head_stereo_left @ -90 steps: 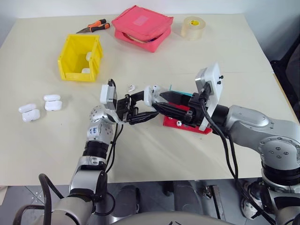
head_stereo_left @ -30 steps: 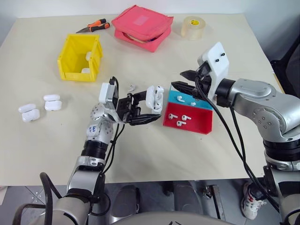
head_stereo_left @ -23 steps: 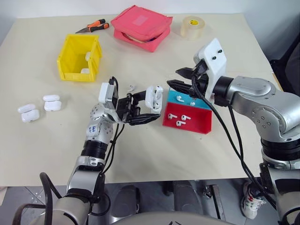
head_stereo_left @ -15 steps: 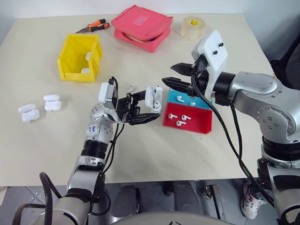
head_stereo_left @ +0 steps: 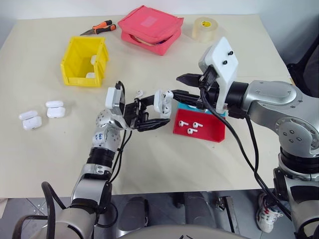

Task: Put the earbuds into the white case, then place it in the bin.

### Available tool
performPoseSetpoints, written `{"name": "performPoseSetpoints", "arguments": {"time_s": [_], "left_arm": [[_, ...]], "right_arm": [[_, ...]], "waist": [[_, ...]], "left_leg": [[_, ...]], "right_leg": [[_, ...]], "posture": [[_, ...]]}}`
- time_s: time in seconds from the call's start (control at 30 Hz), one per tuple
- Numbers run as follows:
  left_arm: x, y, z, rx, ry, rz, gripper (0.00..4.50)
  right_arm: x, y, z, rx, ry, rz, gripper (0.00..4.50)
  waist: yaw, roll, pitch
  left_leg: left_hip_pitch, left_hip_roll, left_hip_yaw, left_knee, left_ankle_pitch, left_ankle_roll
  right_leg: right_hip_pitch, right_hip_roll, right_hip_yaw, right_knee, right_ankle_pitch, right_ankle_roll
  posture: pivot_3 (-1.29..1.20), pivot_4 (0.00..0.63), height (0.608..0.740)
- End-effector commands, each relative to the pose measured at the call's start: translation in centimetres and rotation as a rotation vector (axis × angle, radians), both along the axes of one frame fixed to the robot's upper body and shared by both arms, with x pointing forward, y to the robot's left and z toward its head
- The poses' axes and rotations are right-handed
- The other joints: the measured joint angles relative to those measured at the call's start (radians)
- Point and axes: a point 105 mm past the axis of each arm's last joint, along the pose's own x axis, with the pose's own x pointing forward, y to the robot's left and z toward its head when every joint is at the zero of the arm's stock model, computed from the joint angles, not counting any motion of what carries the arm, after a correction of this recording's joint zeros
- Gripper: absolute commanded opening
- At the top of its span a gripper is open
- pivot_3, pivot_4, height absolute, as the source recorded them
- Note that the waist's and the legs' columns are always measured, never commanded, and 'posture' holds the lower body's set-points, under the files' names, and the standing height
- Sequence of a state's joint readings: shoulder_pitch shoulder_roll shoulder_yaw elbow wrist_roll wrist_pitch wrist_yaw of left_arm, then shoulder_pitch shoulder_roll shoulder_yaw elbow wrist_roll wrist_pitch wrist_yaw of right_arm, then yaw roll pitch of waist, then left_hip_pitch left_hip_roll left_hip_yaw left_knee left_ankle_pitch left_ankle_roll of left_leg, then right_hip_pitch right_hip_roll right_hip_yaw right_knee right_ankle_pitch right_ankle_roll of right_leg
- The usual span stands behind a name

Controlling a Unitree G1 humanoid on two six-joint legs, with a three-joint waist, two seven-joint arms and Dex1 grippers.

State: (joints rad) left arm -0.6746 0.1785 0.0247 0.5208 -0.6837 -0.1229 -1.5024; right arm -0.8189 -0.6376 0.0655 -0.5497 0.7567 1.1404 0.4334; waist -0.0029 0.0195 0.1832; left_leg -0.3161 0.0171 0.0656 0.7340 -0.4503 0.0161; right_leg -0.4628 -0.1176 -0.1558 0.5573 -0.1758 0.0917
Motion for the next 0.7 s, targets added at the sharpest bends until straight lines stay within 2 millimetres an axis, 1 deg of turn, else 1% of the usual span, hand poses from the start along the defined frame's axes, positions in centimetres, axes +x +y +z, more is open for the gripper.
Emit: {"name": "performPoseSetpoints", "arguments": {"time_s": [0.03, 0.27, 0.37, 0.43, 0.57, 0.7], "left_arm": [[-1.1, 0.3, 0.7, 0.005, -0.102, -0.091, 2.79], [-1.0, 0.3, 0.7, 0.006, -0.105, -0.084, 2.79], [-1.0, 0.3, 0.6, 0.006, -0.106, -0.084, 2.79], [-1.0, 0.3, 0.6, 0.006, -0.108, -0.084, 2.79], [-1.0, 0.4, 0.5, 0.013, -0.108, -0.08, 2.79], [-0.5, 0.6, 0.4, 0.052, -0.095, -0.059, 2.79]], "right_arm": [[-1.0, 0.1, 1.5, -0.004, -0.065, 0.032, 2.31], [-1.0, 0.2, 1.4, -0.013, -0.067, 0.034, 2.31], [-1.1, 0.7, 1.8, 0.005, -0.075, 0.043, 2.31], [-0.9, 0.6, 1.8, 0.008, -0.078, 0.034, 2.31], [-0.3, -0.9, 1.5, -0.027, -0.083, -0.028, 2.31], [-0.1, -3.0, 1.2, -0.06, -0.094, -0.095, 2.31]], "waist": [[0.001, 0.0, 0.0], [0.0, 0.0, 0.0], [-0.001, 0.0, 0.0], [-0.001, 0.0, 0.0], [0.003, 0.0, 0.0], [0.002, 0.0, 0.0]], "left_leg": [[0.0, 0.0, 0.0, 0.0, 0.0, 0.0], [0.0, 0.0, 0.0, 0.0, 0.0, 0.0], [0.0, 0.0, 0.0, 0.0, 0.0, 0.0], [0.0, 0.0, 0.0, 0.0, 0.0, 0.0], [0.0, 0.0, 0.0, 0.0, 0.0, 0.0], [0.0, 0.0, 0.0, 0.0, 0.0, 0.0]], "right_leg": [[0.0, 0.0, 0.0, 0.0, 0.0, 0.0], [0.0, 0.0, 0.0, 0.0, 0.0, 0.0], [0.0, 0.0, 0.0, 0.0, 0.0, 0.0], [0.0, 0.0, 0.0, 0.0, 0.0, 0.0], [0.0, 0.0, 0.0, 0.0, 0.0, 0.0], [0.0, 0.0, 0.0, 0.0, 0.0, 0.0]], "posture": [[0.0, 0.15, 0.74], [0.0, 0.15, 0.74], [0.0, 0.15, 0.74], [0.0, 0.15, 0.74], [0.0, 0.15, 0.74], [0.0, 0.15, 0.74]]}}
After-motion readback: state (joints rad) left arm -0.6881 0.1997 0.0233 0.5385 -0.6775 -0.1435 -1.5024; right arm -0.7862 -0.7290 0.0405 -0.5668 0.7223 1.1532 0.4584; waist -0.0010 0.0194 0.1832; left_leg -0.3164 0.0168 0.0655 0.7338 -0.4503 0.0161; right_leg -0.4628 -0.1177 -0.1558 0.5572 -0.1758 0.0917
